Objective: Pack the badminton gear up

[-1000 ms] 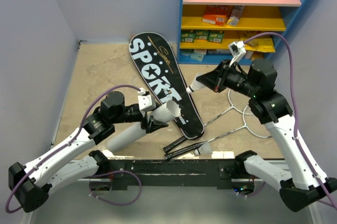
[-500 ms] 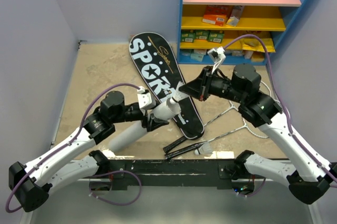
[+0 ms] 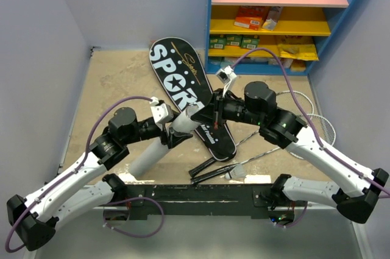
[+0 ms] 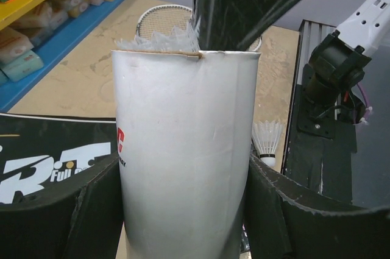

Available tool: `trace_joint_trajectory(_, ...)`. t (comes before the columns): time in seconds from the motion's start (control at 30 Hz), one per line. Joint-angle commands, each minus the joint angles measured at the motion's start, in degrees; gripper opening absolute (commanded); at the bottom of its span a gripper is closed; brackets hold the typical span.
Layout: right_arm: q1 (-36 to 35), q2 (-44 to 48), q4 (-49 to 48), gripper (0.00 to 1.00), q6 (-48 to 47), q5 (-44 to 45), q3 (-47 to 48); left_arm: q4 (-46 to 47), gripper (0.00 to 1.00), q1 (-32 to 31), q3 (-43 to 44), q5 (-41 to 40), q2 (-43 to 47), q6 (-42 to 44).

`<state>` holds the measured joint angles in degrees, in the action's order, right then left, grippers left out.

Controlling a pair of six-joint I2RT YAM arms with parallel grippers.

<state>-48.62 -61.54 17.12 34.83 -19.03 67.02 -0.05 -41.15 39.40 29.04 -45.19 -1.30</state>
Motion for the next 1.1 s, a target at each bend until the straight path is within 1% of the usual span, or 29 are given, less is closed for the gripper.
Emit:
trace_joint_trajectory(0.0,-1.39,-1.65,-2.62,0.0,0.5,0.22,-0.23,5.68,0.04,0.98,-0.28,-0.83,1.68,-1.07)
trace_joint_trajectory(0.2,-1.92,-7.18,-1.74,0.0,0.06,-2.5,1.18,5.86,0.04,0.89,-0.2,2.51,1.68,-0.9)
trace_joint_trajectory(0.37,-1.92,-11.75,-0.34,0.0,-0.2,-4.52,2.58,5.86,0.04,0.89,-0.46,2.78,3.0,-0.46)
trace_joint_trajectory(0.47,-1.83,-14.57,-0.08,0.0,-0.46,-8.39,3.37,6.03,0.04,0.89,-0.55,3.57,3.53,-0.37)
trace_joint_trajectory(0.57,-1.83,-16.33,2.81,0.21,-2.3,-8.75,4.69,5.86,0.04,0.98,-0.37,4.1,3.7,-0.28)
trace_joint_trajectory(0.6,-1.92,-16.33,3.44,0.34,-2.66,-8.83,4.96,5.86,0.04,0.89,-0.37,4.1,3.88,-0.28)
trace_joint_trajectory(0.7,-1.92,-14.49,3.97,0.48,-2.75,-7.44,5.05,5.77,0.04,0.89,-0.55,3.75,4.32,-0.11)
trace_joint_trajectory(0.73,-1.74,-13.27,4.23,0.5,-2.49,-6.3,5.13,5.68,0.04,0.89,-0.55,3.66,4.32,-0.02)
trace_joint_trajectory(0.77,-1.57,-12.91,6.58,0.5,-2.66,-3.33,5.83,5.68,0.04,0.89,-0.46,3.66,4.41,-0.1)
trace_joint_trajectory(0.83,-0.95,-11.86,8.27,0.52,-3.19,-2.25,6.36,5.5,0.04,0.89,-0.46,3.83,4.06,-0.02)
trace_joint_trajectory(0.93,0.36,-8.17,11.25,0.55,-2.84,1.79,6.36,5.5,0.04,0.89,-0.46,3.84,3.62,-0.11)
trace_joint_trajectory(1.0,1.42,-4.39,12.75,0.57,-2.57,6.27,6.45,5.42,0.04,0.98,-0.46,3.83,3.27,-0.11)
trace_joint_trajectory(1.07,3.18,-1.58,16.96,0.59,-2.31,10.39,7.67,5.33,0.04,0.89,-0.37,3.75,3.0,-0.02)
